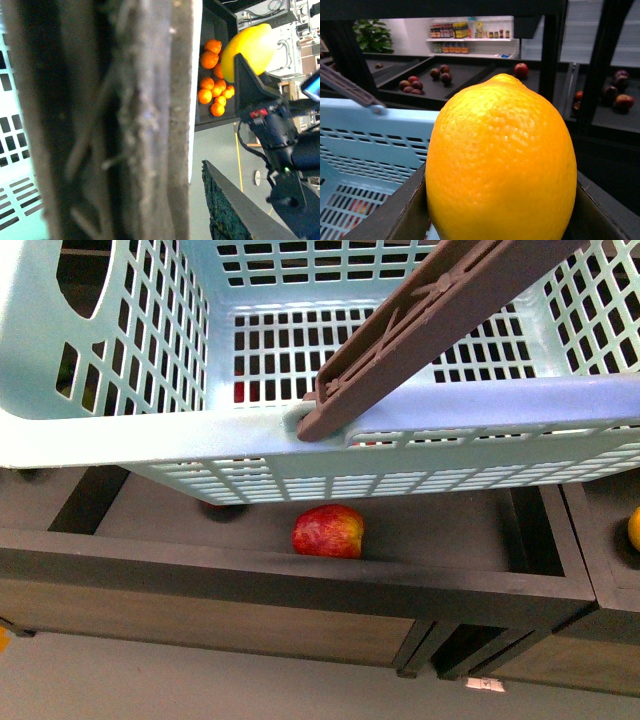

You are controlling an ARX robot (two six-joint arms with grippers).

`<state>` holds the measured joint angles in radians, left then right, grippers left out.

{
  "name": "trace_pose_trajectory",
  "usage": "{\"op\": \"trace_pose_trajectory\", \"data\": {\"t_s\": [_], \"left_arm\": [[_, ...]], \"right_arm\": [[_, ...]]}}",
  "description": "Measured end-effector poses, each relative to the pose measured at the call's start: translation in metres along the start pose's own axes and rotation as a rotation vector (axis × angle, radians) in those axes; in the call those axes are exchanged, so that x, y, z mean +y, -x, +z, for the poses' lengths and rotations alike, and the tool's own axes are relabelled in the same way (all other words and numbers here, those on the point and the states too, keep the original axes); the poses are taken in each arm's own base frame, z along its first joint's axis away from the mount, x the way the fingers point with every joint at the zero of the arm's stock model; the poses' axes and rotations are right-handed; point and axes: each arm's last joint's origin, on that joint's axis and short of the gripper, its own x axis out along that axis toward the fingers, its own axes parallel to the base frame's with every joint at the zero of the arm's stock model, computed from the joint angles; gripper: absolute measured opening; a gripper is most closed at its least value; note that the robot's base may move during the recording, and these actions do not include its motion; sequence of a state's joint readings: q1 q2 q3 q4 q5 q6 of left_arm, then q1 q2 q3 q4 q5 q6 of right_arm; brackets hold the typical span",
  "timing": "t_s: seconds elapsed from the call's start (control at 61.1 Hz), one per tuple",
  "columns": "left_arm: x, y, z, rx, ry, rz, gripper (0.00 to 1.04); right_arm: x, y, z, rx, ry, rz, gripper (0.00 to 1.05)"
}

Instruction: Pick lemon and mango into basket

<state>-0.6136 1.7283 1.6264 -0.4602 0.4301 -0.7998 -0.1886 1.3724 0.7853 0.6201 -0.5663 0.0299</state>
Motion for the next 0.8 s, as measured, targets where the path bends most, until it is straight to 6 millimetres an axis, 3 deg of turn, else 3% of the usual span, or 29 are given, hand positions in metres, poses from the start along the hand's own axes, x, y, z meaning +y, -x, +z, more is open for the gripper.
{"op": "trace_pose_trajectory", "data": {"t_s": [0.311, 0.376, 0.524, 0.671, 0.802], "left_arm": [[0.000, 0.000, 0.000, -0.001, -0.001, 0.001, 0.28], [0.000, 0.000, 0.000, -0.001, -0.001, 0.001, 0.28], [0.000, 0.000, 0.000, -0.002, -0.001, 0.002, 0.28], [0.001, -0.002, 0.000, 0.002, 0.004, 0.003, 0.28], [0.001, -0.001, 0.000, -0.003, 0.004, 0.008, 0.28]], "right_arm": [[0.067, -0.022, -0.026, 0.039, -0.024, 0.117, 0.63], [0.080, -0.026, -0.032, 0.053, -0.016, 0.121, 0.77], [0.082, -0.026, -0.033, 0.034, -0.009, 0.045, 0.97], [0.070, -0.015, -0.029, 0.014, -0.053, -0.142, 0.96], [0.055, 0.012, -0.029, -0.015, -0.084, -0.327, 0.95]]}}
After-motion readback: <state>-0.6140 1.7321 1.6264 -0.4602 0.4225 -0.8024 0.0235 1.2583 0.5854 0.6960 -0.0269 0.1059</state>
